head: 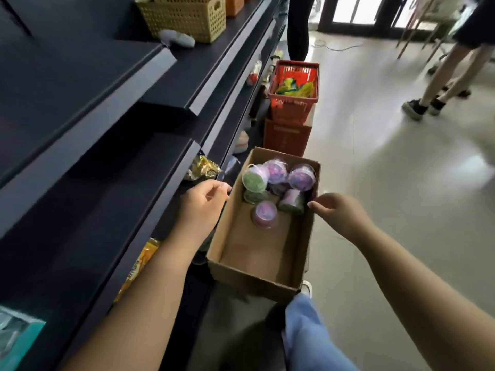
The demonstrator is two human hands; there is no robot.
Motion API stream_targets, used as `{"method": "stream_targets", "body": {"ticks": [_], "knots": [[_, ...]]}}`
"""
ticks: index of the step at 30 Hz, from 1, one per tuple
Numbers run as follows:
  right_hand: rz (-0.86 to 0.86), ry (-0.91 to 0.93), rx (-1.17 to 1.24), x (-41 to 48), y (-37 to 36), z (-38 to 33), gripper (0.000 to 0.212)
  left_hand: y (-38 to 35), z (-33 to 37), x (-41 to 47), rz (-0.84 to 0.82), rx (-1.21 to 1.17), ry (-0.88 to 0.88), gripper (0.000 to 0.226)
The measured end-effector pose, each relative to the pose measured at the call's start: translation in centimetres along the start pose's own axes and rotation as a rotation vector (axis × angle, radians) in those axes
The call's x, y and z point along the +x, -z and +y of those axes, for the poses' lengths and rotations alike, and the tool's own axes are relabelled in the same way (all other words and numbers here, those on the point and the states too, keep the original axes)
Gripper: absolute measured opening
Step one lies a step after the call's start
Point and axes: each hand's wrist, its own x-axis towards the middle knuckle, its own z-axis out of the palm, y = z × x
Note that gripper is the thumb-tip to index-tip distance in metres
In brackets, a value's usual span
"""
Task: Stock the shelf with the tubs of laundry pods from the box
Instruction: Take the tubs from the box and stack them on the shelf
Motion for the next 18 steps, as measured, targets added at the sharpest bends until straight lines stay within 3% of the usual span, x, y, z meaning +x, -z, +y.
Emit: {"method": "stream_targets", "body": {"ticks": [10,18], "knots": [[-0.319,-0.235,-0.039,16.8,-4.1,12.0,0.036,-14.7,-8.9,8.6,-0.212,0.154,0.586,0.016],[-0.342,-0.488,0.172,28.4,-12.0,16.5,0.043,-22.2,-18.3,13.5,-0.327,0.171,0.877,0.018]]}}
